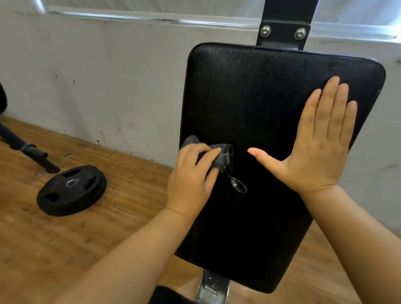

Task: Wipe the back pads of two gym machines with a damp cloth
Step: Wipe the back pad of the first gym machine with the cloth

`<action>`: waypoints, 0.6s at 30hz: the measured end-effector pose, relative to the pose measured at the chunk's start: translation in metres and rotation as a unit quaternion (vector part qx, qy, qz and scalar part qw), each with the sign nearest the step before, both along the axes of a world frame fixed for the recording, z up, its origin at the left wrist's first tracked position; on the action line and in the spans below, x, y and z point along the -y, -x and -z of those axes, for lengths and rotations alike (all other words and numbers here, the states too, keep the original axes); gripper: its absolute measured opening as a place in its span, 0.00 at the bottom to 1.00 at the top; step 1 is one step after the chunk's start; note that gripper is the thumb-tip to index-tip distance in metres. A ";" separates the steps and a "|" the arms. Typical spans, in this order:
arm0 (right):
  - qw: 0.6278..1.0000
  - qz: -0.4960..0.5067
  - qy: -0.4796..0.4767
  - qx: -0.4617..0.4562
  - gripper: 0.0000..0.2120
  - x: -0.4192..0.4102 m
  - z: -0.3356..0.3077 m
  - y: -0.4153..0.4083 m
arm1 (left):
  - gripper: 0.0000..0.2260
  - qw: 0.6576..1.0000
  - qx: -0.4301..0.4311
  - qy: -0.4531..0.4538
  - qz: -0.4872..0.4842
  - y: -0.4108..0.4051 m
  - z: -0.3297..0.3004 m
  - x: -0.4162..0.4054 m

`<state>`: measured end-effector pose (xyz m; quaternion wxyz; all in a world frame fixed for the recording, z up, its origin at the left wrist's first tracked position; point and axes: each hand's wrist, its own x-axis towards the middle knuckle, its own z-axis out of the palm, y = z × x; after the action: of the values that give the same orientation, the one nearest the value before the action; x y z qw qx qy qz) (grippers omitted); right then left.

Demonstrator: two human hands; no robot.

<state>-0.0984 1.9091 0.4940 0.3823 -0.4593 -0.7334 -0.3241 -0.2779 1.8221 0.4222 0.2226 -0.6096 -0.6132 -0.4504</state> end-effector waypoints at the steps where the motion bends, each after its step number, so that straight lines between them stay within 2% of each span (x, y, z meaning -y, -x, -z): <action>1: 1.000 0.001 0.000 0.002 0.57 0.000 0.000 0.000 | 0.16 1.000 -0.017 0.007 0.004 0.001 0.007 0.004; 5: 1.000 0.000 -0.004 0.003 0.57 -0.001 0.000 -0.001 | 0.19 0.997 -0.080 0.013 0.017 0.009 0.010 0.007; 12: 1.000 0.004 -0.020 0.004 0.54 -0.002 0.002 0.001 | 0.15 0.997 0.037 -0.062 0.038 -0.003 -0.032 -0.007; 15: 1.000 0.009 -0.012 0.009 0.47 -0.002 0.001 0.002 | 0.16 0.997 0.038 -0.059 0.038 -0.012 -0.043 -0.016; 18: 1.000 0.006 0.001 0.002 0.39 0.000 0.008 0.004 | 0.16 0.998 -0.002 -0.045 0.048 -0.008 -0.029 -0.013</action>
<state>-0.1027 1.9091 0.4863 0.3789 -0.4633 -0.7316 -0.3263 -0.2696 1.8347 0.4513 0.2291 -0.6288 -0.5621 -0.4860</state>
